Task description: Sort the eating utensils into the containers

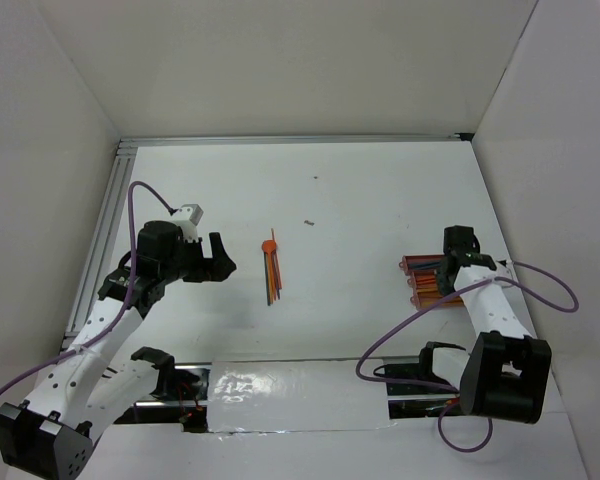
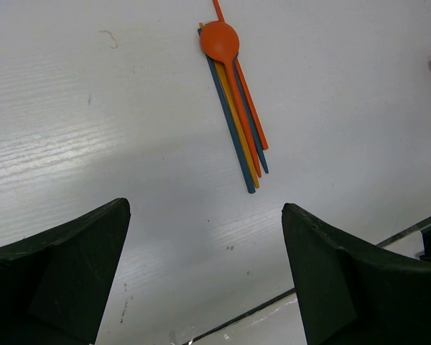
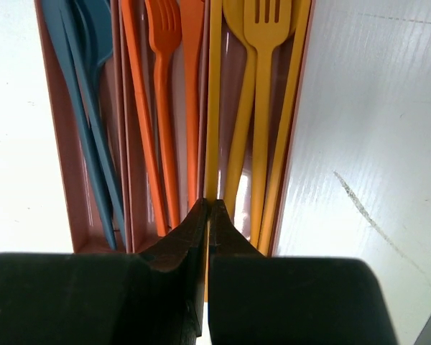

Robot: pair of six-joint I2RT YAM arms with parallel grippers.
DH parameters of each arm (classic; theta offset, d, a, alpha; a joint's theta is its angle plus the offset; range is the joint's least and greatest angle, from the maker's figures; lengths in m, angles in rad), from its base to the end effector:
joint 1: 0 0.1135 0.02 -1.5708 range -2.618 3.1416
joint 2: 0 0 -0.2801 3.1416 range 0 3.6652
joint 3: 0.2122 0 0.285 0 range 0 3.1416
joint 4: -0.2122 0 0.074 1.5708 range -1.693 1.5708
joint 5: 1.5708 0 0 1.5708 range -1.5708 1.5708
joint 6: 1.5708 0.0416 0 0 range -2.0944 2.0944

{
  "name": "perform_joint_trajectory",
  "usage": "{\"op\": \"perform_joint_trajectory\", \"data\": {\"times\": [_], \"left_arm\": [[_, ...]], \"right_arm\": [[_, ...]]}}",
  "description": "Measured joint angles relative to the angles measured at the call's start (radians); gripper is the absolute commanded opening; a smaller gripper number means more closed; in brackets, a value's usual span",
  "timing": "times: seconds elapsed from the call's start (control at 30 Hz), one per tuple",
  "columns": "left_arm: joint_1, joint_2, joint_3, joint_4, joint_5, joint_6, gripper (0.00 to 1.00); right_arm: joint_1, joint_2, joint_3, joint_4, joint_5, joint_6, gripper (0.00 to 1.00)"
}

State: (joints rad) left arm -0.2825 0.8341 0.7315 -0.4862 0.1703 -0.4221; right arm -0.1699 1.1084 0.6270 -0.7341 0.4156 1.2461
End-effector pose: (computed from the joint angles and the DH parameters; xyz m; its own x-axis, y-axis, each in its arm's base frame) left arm 0.2004 -0.0655 0.2883 -0.6545 -0.2304 -0.7201 0.1556 0.8910 -0.4265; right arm 0.2029 -0.0519 0.1833 -0.0170 0.8827 -0.4697 0.9693 0.1298 0.2089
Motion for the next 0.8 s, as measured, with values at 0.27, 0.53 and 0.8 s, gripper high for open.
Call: {"op": "perform_joint_trajectory", "data": {"times": [0.27, 0.53, 0.8], "left_arm": [[0.000, -0.001, 0.000, 0.000, 0.000, 0.000, 1.00], [0.000, -0.008, 0.000, 0.000, 0.004, 0.000, 1.00], [0.000, 0.000, 0.000, 0.001, 0.010, 0.000, 1.00]], "right_arm": [[-0.001, 0.018, -0.019, -0.002, -0.001, 0.025, 0.20], [-0.007, 0.017, -0.003, -0.006, -0.001, -0.025, 0.68], [0.206, 0.006, 0.289, -0.010, 0.022, -0.196, 0.73]]}}
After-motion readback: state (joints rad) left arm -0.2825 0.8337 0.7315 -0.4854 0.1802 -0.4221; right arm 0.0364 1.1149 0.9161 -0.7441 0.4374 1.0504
